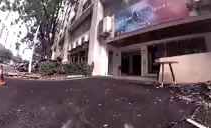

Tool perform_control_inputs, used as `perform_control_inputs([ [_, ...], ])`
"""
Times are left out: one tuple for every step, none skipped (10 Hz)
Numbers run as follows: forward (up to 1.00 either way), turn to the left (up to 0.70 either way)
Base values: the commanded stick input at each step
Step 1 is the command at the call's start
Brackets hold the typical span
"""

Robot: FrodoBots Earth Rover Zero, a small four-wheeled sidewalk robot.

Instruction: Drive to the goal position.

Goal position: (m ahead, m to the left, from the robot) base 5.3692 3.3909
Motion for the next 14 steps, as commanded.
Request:
perform_control_inputs([
  [0.66,0.00],
  [0.66,0.00],
  [0.66,-0.03],
  [0.66,-0.06],
  [0.66,-0.08],
  [0.66,-0.06],
  [0.66,-0.03],
  [0.66,-0.01],
  [0.66,-0.08],
  [0.66,-0.13],
  [0.66,-0.13],
  [0.66,-0.13],
  [0.66,-0.13],
  [0.66,-0.13],
])
